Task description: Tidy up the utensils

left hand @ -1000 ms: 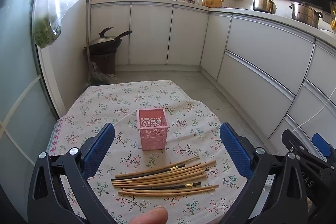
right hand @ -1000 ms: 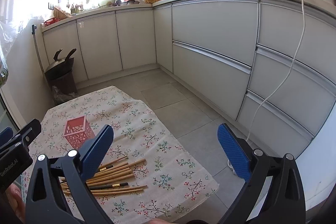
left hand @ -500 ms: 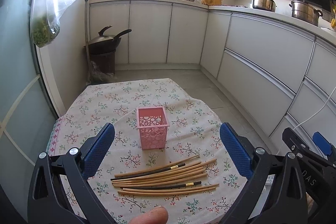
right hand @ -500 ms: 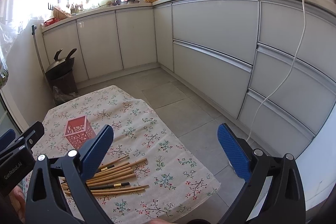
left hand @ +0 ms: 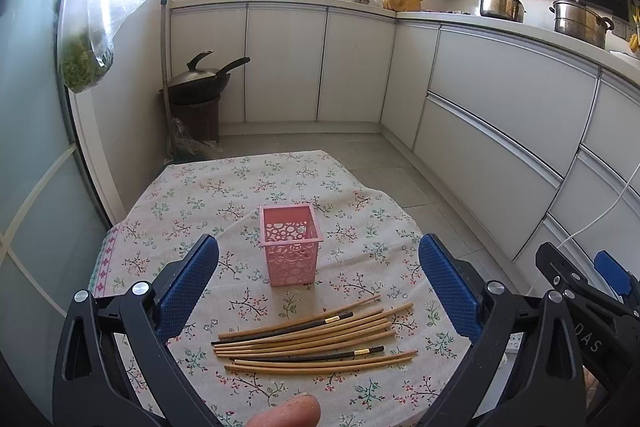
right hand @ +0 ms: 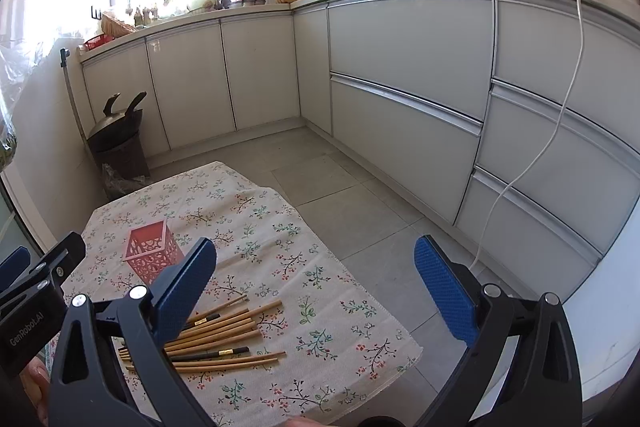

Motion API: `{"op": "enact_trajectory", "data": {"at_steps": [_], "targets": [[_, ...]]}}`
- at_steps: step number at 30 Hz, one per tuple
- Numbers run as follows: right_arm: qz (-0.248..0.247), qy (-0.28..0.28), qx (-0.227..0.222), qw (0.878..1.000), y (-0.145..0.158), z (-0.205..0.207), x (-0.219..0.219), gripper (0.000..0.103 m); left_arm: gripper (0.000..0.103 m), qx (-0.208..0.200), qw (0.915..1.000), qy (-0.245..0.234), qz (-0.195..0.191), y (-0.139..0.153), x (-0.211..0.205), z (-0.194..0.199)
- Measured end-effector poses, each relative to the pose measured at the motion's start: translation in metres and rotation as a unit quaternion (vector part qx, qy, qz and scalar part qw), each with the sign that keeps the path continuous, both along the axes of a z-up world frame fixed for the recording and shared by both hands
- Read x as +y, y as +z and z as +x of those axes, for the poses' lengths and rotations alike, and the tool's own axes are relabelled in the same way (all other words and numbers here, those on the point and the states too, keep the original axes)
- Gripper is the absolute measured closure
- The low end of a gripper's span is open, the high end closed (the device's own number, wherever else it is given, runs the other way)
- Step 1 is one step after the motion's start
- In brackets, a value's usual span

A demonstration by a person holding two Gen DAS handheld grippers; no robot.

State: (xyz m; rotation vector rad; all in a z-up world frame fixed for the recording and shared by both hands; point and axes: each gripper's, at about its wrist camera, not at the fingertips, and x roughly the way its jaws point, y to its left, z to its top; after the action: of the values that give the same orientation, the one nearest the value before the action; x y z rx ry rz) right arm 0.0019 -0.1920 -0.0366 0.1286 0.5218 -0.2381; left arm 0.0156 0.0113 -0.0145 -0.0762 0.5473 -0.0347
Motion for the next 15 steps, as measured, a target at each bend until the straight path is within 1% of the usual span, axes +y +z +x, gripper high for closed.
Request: {"op": "enact_trajectory", "data": {"at_steps": [15], "targets": [[0.002, 0.0, 0.0, 1.0, 0.0002, 0.0007, 0.0002, 0.006, 0.007, -0.004, 1.0, -0.002, 0.0, 0.003, -0.0029, -0.0022]]}}
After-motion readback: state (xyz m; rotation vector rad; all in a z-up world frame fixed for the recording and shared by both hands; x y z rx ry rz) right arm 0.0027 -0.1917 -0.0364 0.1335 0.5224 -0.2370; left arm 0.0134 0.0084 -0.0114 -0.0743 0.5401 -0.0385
